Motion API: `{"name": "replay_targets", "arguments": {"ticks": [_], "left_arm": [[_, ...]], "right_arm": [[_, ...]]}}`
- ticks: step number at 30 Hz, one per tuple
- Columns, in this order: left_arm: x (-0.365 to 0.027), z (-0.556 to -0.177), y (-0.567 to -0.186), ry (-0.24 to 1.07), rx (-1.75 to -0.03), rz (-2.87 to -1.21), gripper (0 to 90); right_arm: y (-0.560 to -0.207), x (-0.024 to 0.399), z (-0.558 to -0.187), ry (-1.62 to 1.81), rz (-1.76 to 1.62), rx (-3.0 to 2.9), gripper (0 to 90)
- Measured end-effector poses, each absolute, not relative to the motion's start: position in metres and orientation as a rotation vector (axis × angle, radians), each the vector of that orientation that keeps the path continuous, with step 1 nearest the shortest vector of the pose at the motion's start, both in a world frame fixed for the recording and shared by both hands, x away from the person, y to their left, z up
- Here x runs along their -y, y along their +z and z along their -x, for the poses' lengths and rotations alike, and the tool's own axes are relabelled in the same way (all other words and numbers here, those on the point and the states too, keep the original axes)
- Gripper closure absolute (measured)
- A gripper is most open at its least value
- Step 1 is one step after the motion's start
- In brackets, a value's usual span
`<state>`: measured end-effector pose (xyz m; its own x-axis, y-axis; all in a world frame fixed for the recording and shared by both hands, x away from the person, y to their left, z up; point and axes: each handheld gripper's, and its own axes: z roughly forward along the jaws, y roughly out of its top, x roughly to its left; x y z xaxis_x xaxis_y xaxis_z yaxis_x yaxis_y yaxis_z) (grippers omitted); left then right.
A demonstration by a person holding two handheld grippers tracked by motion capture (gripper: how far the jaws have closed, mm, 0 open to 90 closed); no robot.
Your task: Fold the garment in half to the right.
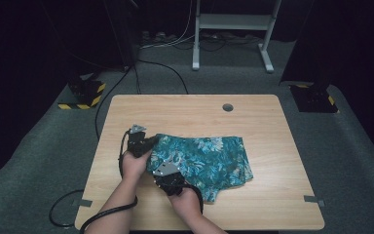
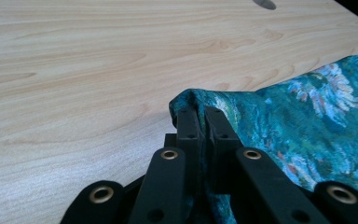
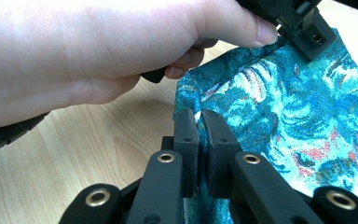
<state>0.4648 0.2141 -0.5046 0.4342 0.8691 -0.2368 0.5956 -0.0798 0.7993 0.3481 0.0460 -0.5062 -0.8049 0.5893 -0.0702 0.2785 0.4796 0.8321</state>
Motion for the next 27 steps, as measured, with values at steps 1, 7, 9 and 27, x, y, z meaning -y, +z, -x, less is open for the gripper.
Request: {"name": "replay_targets", "arguments": {"ticks": [1, 7, 9, 27], "left_arm": [[-0.214, -0.465, -0.503, 0.383, -1.259, -1.780, 85.9], [-0.208, -0.465, -0.491, 0.398, -1.260, -1.752, 85.4], [-0.204, -0.466, -0.486, 0.406, -1.256, -1.751, 85.4], [-0.164, -0.470, -0.458, 0.423, -1.193, -1.721, 84.7]], "right_arm": [[-0.505, -0.045, -0.348, 1.249, -0.729, -2.378, 84.8], [-0.499, -0.037, -0.348, 1.275, -0.739, -2.341, 84.8], [-0.495, -0.033, -0.348, 1.288, -0.748, -2.327, 84.8], [-0.483, 0.008, -0.344, 1.347, -0.809, -2.201, 84.8]]}}
